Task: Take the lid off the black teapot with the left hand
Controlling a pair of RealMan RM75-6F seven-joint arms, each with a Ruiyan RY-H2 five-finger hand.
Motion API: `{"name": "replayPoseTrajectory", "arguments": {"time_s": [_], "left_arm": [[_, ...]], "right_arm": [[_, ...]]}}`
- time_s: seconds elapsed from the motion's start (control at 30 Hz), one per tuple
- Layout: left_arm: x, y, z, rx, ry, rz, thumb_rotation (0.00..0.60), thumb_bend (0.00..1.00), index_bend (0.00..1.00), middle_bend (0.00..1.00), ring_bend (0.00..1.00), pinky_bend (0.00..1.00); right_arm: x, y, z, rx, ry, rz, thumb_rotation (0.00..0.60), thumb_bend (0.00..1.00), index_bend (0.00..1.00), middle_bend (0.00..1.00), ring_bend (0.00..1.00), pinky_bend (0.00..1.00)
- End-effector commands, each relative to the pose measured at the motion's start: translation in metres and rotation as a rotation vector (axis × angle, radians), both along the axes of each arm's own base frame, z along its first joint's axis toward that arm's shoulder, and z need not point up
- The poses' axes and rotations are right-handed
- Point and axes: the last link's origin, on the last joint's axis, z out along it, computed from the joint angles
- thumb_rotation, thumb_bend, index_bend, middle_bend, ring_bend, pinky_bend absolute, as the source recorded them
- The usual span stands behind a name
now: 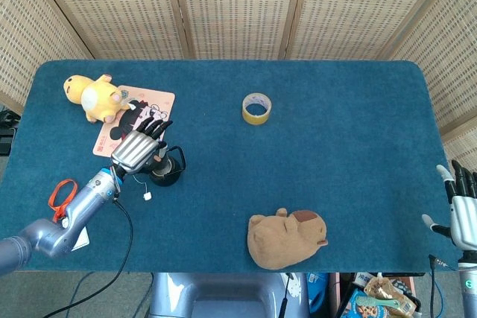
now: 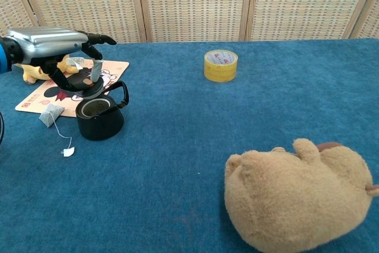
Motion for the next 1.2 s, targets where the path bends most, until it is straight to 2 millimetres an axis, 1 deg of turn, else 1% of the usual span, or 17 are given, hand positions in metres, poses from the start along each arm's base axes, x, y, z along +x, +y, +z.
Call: {"name": "replayPoseTrajectory", "arguments": {"time_s": [0.03,0.1,0.13,0.23,0.27,0.33,0.4,0.57,0.73,0.97,1.0,1.07,1.1,1.17,1.2], "left_arm": [[-0.005,-0.009,0.014,0.003,-0.013,0.003,0.600,0.40,0.58,0.00,0.00,0.00],[-0.013,-0.017,0.022,-0.005,-0.013,0.012,0.600,0.40,0.58,0.00,0.00,0.00],[-0.029,-0.028,0.027,-0.019,0.004,0.040,0.600,0.40,0.58,0.00,0.00,0.00],[-0.052,-0.049,0.034,-0.042,0.018,0.068,0.600,0.40,0.58,0.00,0.00,0.00],[-0.055,-0.051,0.035,-0.044,0.017,0.070,0.600,0.40,0.58,0.00,0.00,0.00],[-0.071,-0.061,0.037,-0.049,0.026,0.091,0.600,0.40,0.58,0.00,0.00,0.00],[-0.081,-0.067,0.037,-0.053,0.015,0.113,0.600,0.40,0.58,0.00,0.00,0.00],[-0.098,-0.067,0.031,-0.057,0.008,0.153,0.600,0.41,0.58,0.00,0.00,0.00],[-0.102,-0.061,0.020,-0.051,0.000,0.166,0.600,0.41,0.58,0.00,0.00,0.00],[-0.113,-0.059,0.007,-0.059,0.030,0.211,0.600,0.41,0.58,0.00,0.00,0.00],[-0.114,-0.059,0.006,-0.059,0.029,0.218,0.600,0.41,0.55,0.00,0.00,0.00],[-0.115,-0.059,0.005,-0.060,0.020,0.235,0.600,0.41,0.40,0.00,0.00,0.00],[-0.116,-0.060,0.004,-0.061,0.011,0.246,0.600,0.41,0.25,0.00,0.00,0.00],[-0.116,-0.060,0.005,-0.061,-0.012,0.260,0.600,0.41,0.05,0.00,0.00,0.00],[-0.116,-0.061,0.007,-0.060,-0.022,0.263,0.600,0.41,0.01,0.00,0.00,0.00]], "right_arm": [[0.000,0.000,0.000,0.000,-0.001,0.000,0.600,0.00,0.00,0.00,0.00,0.00],[0.000,0.000,0.000,0.002,-0.001,0.000,0.600,0.00,0.00,0.00,0.00,0.00],[0.001,0.001,-0.001,0.006,-0.001,0.000,0.600,0.00,0.00,0.00,0.00,0.00],[0.001,0.001,-0.002,0.010,-0.001,0.000,0.600,0.00,0.00,0.00,0.00,0.00],[0.001,0.001,-0.002,0.010,-0.001,0.000,0.600,0.00,0.00,0.00,0.00,0.00],[0.001,0.002,-0.003,0.014,-0.001,0.000,0.600,0.00,0.00,0.00,0.00,0.00],[0.001,0.002,-0.003,0.016,-0.002,0.001,0.600,0.00,0.00,0.00,0.00,0.00],[0.002,0.002,-0.005,0.025,-0.002,0.003,0.600,0.00,0.00,0.00,0.00,0.00],[0.002,0.002,-0.006,0.029,-0.006,0.004,0.600,0.00,0.00,0.00,0.00,0.00],[0.001,0.001,-0.004,0.030,-0.012,0.000,0.600,0.00,0.00,0.00,0.00,0.00],[0.001,0.001,-0.004,0.029,-0.013,-0.001,0.600,0.00,0.00,0.00,0.00,0.00],[0.001,0.001,-0.004,0.030,-0.014,-0.001,0.600,0.00,0.00,0.00,0.00,0.00],[0.001,0.000,-0.004,0.030,-0.015,0.000,0.600,0.00,0.00,0.00,0.00,0.00],[0.001,0.000,-0.005,0.032,-0.015,0.003,0.600,0.00,0.00,0.00,0.00,0.00],[0.002,0.000,-0.005,0.033,-0.016,0.004,0.600,0.00,0.00,0.00,0.00,0.00]]}}
